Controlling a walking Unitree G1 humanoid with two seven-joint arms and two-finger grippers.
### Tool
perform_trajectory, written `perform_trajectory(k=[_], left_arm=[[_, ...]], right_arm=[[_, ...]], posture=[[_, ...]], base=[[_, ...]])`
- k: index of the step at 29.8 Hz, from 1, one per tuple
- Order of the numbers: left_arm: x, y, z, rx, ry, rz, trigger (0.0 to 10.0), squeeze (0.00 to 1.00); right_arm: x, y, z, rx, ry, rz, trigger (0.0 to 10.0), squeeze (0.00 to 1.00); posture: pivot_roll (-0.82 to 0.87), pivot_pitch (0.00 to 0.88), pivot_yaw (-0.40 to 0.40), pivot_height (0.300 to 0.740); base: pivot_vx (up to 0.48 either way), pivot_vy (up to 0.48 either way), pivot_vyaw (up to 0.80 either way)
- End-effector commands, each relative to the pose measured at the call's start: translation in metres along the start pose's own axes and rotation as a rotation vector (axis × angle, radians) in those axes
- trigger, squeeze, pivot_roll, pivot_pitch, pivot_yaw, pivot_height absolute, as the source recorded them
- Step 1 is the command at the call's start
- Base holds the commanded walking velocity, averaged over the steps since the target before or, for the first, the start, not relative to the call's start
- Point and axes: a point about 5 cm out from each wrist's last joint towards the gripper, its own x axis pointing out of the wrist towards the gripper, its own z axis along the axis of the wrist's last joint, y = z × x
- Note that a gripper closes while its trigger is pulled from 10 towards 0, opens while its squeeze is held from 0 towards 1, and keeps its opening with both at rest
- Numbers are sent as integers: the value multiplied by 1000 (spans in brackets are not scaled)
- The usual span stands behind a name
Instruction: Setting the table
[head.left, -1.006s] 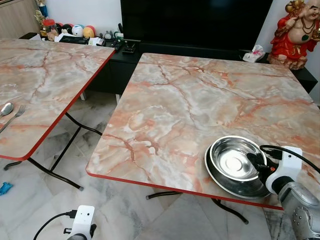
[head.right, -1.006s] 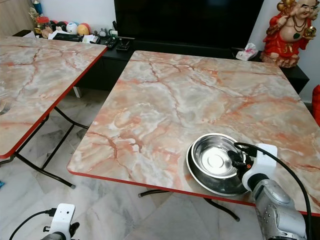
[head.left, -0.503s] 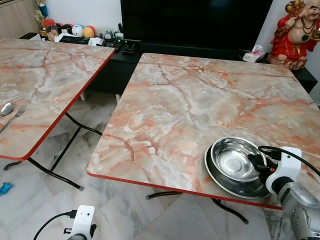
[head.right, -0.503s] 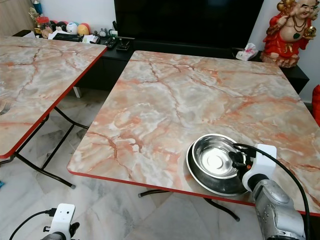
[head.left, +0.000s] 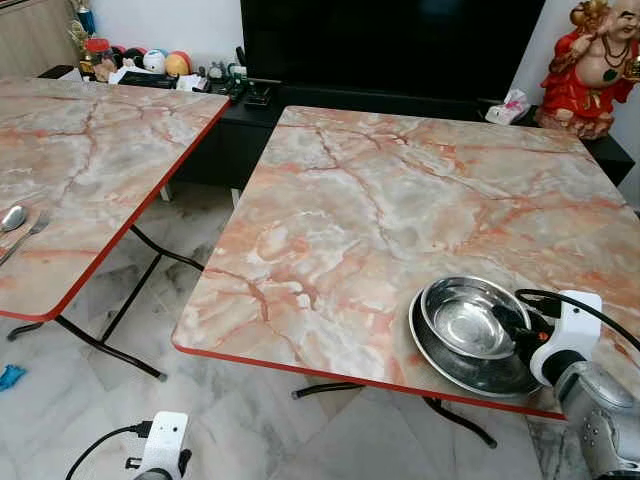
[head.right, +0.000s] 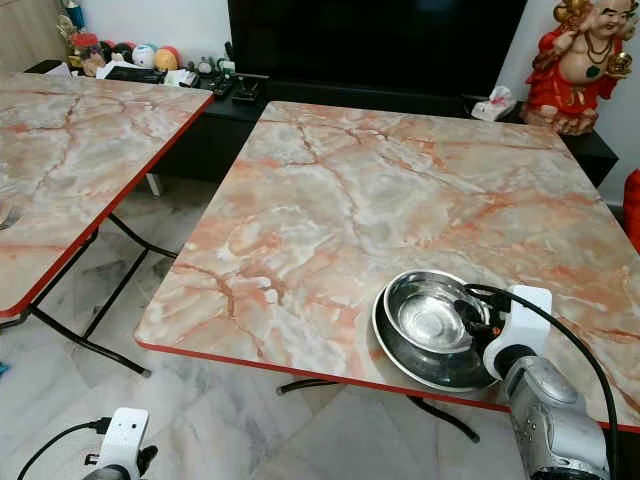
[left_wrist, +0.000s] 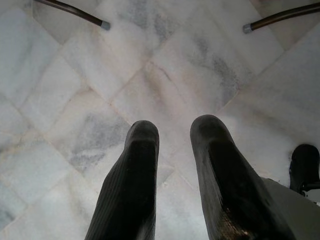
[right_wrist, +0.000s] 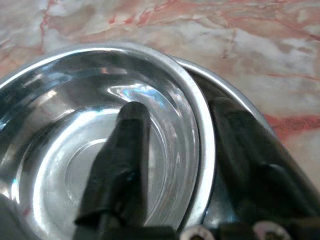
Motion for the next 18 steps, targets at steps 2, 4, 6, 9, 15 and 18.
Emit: perform_trajectory(k=[2,4,6,9,15,18], left_arm=[[-1,0,-8,-5,36,-4,10000,0],[-1,-2,-8,-5,34,-7,10000,0],[-1,-4,-7,-4,33,-8,10000,0],[-1,-5,-7,-4,31,-10,10000,0],[-1,-4,-5,-6,29,-9,10000,0],[-1,-2,-5,-7,28,-7,10000,0]], right_arm=[[1,-2,2,-19,-2,-18,10000,0],[1,-3,2,-20,-3,-20,10000,0],[1,-3,3,-21,-6,-25,10000,0],[0,-6,3,-38,-2,-48,10000,0],[-1,-14,7,-90,-26,-123,10000,0],[-1,-15,12,-125,-62,-149,10000,0]], posture=[[60,0,-32,740],[60,0,-32,740],[60,0,-31,740],[60,0,-31,740],[59,0,-31,740],[60,0,-32,740]], base=[[0,0,0],[0,0,0],[0,0,0],[0,0,0],[0,0,0],[0,0,0]])
